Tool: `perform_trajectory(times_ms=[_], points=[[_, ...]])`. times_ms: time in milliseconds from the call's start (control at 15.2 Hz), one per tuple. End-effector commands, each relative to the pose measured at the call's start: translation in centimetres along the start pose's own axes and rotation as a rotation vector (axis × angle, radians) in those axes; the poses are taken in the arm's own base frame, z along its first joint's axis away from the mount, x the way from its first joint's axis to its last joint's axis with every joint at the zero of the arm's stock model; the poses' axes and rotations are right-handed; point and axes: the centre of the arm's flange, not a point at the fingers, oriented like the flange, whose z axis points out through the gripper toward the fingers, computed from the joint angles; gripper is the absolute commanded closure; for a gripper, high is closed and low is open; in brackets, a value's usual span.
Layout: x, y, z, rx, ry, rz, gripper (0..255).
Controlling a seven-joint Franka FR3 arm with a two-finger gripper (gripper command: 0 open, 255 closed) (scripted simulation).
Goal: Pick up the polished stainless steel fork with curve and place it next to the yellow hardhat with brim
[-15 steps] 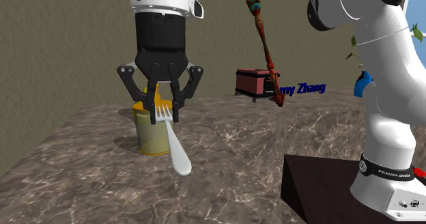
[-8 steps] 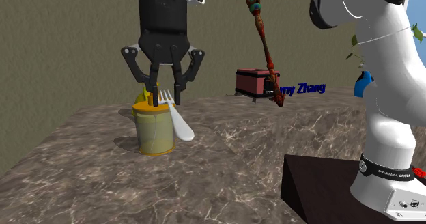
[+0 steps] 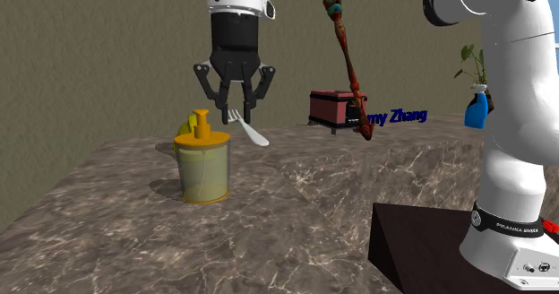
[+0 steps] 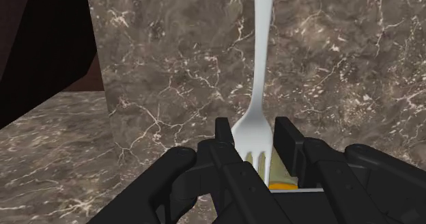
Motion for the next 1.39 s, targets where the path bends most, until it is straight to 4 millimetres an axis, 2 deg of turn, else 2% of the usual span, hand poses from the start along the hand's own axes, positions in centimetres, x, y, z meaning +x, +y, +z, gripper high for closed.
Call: perform_trajectory(times_ms=[0,1320], points=[[2.7,1.3,0.1,0.001,-0.001,-0.001,255],[26.6,12.3,1.4,0.001,-0.001,-0.001,255]])
